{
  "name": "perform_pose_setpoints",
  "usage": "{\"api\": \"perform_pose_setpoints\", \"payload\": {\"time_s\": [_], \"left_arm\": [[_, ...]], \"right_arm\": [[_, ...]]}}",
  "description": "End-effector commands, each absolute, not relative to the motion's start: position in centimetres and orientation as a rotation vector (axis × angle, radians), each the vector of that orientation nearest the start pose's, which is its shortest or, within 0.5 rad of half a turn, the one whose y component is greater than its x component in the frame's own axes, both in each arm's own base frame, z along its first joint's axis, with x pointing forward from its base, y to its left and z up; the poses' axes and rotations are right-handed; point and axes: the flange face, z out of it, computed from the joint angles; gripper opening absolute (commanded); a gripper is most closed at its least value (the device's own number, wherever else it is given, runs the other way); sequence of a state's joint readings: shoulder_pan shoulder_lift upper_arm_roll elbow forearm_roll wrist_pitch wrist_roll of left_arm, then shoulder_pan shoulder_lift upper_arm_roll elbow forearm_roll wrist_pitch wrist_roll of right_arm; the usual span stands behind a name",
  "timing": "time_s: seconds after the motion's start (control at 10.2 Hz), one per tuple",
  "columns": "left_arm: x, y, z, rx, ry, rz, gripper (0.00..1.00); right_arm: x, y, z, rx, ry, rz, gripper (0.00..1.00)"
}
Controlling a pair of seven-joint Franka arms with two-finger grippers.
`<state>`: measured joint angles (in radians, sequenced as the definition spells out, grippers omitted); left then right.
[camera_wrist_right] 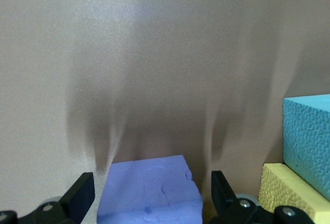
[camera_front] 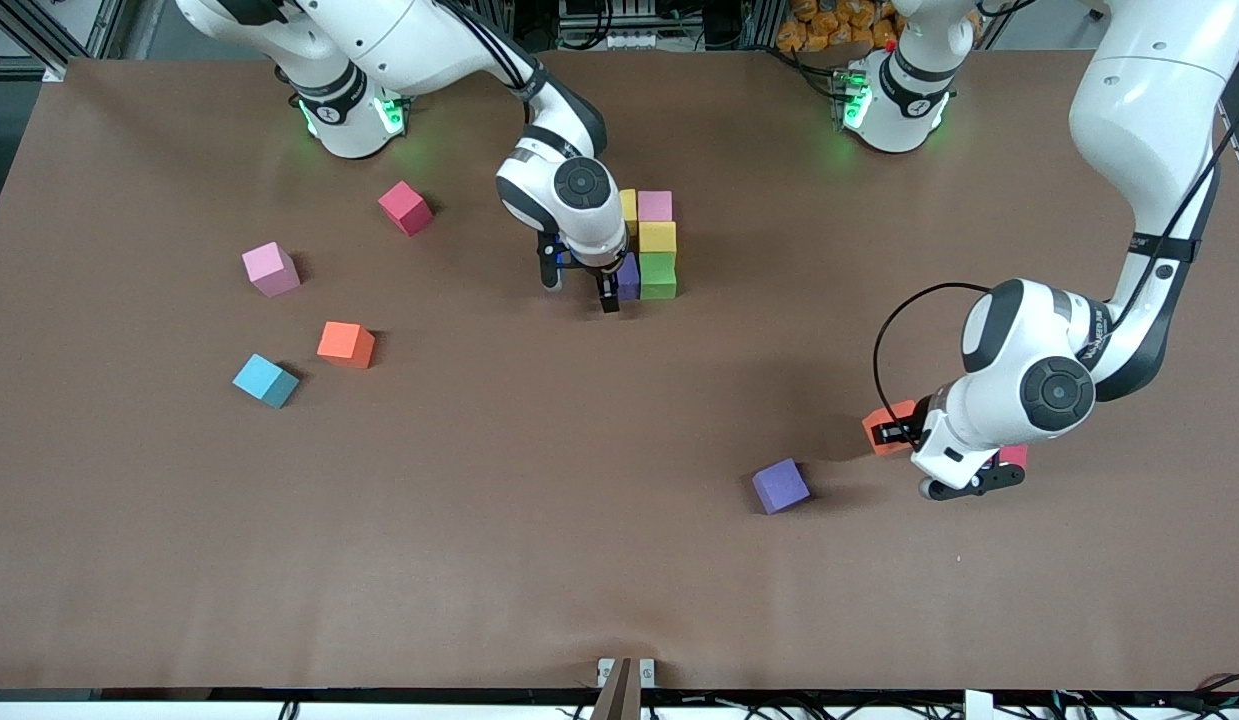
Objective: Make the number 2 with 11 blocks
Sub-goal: 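Place purple beside green while the left gripper grasps the orange cube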
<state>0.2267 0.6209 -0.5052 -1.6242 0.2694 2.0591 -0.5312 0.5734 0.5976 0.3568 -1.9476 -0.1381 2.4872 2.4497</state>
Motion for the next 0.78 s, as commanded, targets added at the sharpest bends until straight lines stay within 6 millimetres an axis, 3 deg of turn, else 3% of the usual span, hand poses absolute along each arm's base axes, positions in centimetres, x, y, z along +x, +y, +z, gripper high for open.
{"api": "perform_pose_setpoints", "payload": {"time_s": [0.0,0.29,0.68], "left_arm": [[65.7,-13.3,30.1,-3.112,-0.294,0.198,0.41],[65.5,-14.5,31.2,-3.115,-0.271,0.192,0.41],[64.8,-17.5,32.1,-3.124,-0.353,0.183,0.41]], "right_arm": [[37.9,49.3,19.4,-2.374,2.124,0.146,1.00],[38.1,49.4,20.5,-2.396,2.113,0.130,1.00],[38.8,48.4,22.4,-2.483,2.047,0.107,1.00]]}}
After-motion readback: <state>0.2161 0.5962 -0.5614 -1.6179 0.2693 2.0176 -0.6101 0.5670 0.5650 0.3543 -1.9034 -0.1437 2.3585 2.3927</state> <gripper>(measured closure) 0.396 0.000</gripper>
